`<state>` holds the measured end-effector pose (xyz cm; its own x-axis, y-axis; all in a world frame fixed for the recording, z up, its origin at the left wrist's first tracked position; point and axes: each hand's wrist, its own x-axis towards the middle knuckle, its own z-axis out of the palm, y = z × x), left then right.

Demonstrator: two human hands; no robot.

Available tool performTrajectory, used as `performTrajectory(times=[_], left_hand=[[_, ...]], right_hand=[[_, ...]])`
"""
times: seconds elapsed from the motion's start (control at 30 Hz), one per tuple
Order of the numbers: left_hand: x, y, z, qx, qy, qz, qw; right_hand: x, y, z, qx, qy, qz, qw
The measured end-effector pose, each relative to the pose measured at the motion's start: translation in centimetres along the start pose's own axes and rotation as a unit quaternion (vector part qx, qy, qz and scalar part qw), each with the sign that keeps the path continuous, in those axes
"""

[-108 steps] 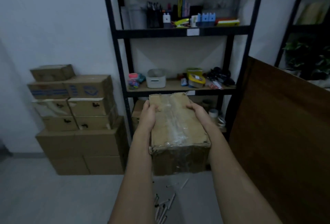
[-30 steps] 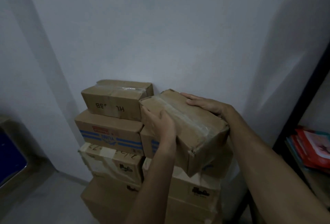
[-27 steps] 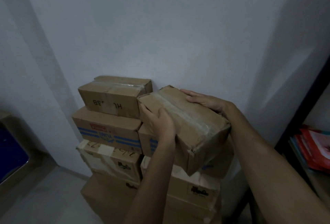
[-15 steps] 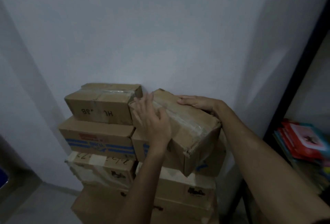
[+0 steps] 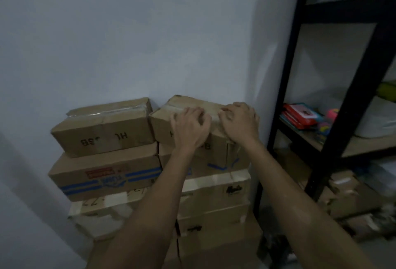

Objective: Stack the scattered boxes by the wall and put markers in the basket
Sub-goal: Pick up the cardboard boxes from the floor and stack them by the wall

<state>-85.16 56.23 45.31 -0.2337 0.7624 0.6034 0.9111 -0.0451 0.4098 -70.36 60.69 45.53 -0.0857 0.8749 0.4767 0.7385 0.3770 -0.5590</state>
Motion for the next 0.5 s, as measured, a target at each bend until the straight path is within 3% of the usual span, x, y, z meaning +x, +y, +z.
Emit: performTrajectory(times=[0.1,0.27,0.5], left_hand=[[-0.2,-0.1,-0.4,0.003,-0.013,0.017,1.0],[-0.7,0.2,-0.4,0.012,-0.011,0.017,1.0],[-0.7,-0.4,0.0,0.115,-0.054,0.065,0.99]], right_hand=[[-4.4,-1.5,0.8,0.007,0.08,0.016,0.997],[-6.7,-2.6,2.3,0.018,0.133,0.026,0.991],[-3.3,0.1,1.1,0.07,0.083,-0.007,0.994]])
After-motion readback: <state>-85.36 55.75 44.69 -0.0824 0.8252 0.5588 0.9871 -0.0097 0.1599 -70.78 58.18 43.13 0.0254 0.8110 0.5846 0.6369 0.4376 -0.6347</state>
